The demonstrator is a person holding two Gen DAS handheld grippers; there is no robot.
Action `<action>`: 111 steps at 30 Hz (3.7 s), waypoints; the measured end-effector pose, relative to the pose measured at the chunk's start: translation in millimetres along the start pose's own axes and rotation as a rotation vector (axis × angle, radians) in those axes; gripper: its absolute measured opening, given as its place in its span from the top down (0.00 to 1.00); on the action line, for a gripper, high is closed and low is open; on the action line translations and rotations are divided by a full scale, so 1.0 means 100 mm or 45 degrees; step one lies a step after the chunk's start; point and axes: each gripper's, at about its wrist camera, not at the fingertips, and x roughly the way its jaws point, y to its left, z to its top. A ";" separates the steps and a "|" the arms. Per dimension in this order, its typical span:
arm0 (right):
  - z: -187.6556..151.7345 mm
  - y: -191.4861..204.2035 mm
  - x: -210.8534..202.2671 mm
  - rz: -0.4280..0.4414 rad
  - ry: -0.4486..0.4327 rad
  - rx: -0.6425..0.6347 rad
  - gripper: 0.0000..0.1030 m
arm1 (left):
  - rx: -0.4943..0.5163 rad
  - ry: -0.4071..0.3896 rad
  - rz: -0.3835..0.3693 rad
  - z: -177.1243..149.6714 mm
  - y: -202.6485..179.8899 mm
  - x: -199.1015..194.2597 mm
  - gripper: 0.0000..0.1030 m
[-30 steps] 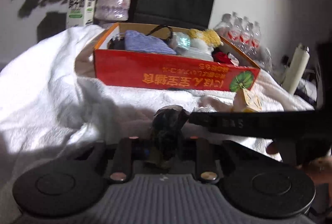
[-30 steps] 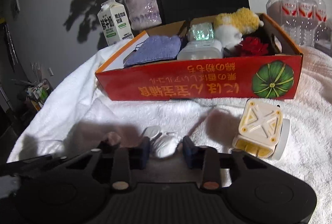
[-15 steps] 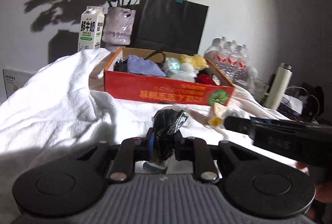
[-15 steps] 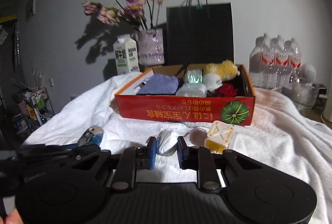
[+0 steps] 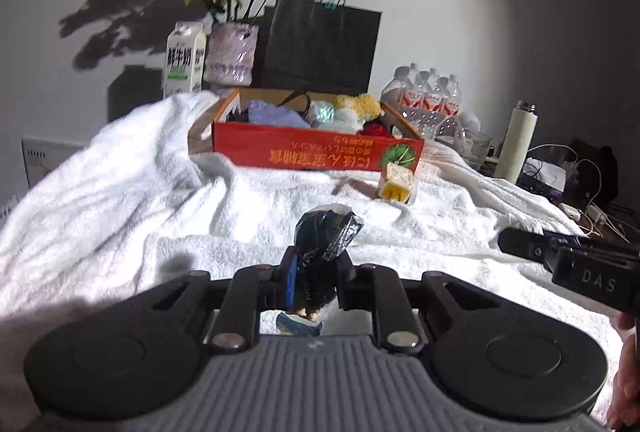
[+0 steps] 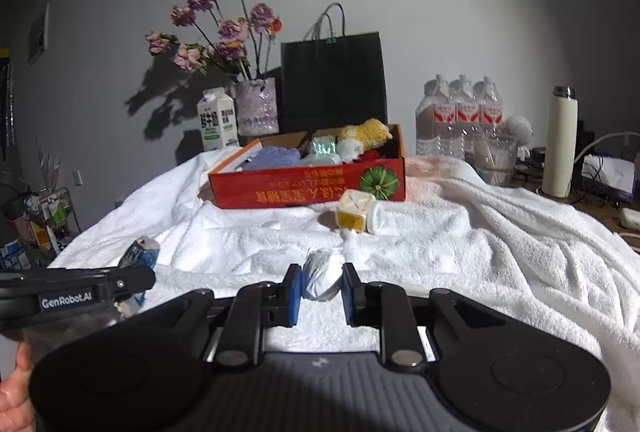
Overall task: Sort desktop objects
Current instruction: 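Lift and carry the packet and white wrapper over the cardboard box, then open both tools to drop the packet and wrapper into the box, then withdraw both tools from the box back over the towel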
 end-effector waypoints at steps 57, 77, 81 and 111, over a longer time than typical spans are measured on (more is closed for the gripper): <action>2.18 -0.81 3.84 -0.204 0.407 0.107 0.27 | -0.157 0.299 0.189 2.56 0.64 3.65 0.03; 1.78 -0.44 2.41 0.000 0.266 0.095 0.15 | 0.076 0.360 0.200 1.84 0.25 2.36 0.00; 1.51 -0.43 2.03 0.038 0.255 0.101 0.15 | 0.115 0.304 0.102 1.53 0.17 1.93 0.00; 0.35 -0.39 0.62 -0.071 0.101 0.004 0.08 | 0.247 0.066 -0.050 0.48 -0.06 0.74 0.13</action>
